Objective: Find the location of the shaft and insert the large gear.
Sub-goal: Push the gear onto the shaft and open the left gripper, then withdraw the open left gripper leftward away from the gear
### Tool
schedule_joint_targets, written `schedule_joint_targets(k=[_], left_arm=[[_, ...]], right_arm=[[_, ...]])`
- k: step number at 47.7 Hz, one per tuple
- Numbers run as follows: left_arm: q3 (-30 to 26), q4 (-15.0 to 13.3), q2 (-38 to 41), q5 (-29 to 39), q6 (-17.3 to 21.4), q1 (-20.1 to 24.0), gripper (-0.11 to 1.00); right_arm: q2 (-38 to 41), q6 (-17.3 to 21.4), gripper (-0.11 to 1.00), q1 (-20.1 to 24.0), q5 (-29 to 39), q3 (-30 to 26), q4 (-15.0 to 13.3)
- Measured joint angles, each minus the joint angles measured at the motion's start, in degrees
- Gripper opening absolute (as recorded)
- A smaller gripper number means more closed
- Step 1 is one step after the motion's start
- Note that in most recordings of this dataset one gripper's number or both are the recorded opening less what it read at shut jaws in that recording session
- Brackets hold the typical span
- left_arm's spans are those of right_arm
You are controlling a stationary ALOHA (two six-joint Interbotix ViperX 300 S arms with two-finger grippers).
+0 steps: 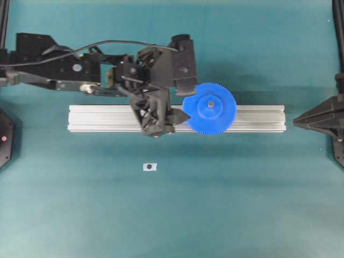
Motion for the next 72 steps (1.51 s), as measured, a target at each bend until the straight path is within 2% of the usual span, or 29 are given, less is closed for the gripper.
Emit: schedule_joint_targets(k=[41,72], left_arm=[[8.7,-0.1,-9.8,-0.5,-0.2,-0.1,0.9],[17.8,-0.1,-16.3,-10.2,-2.5,-0.4,0.9]], right_arm=[[-0.7,0.0,0.07,0.0,0.0,0.0,0.0],[-0.7,0.0,0.07,0.0,0.0,0.1,0.0]])
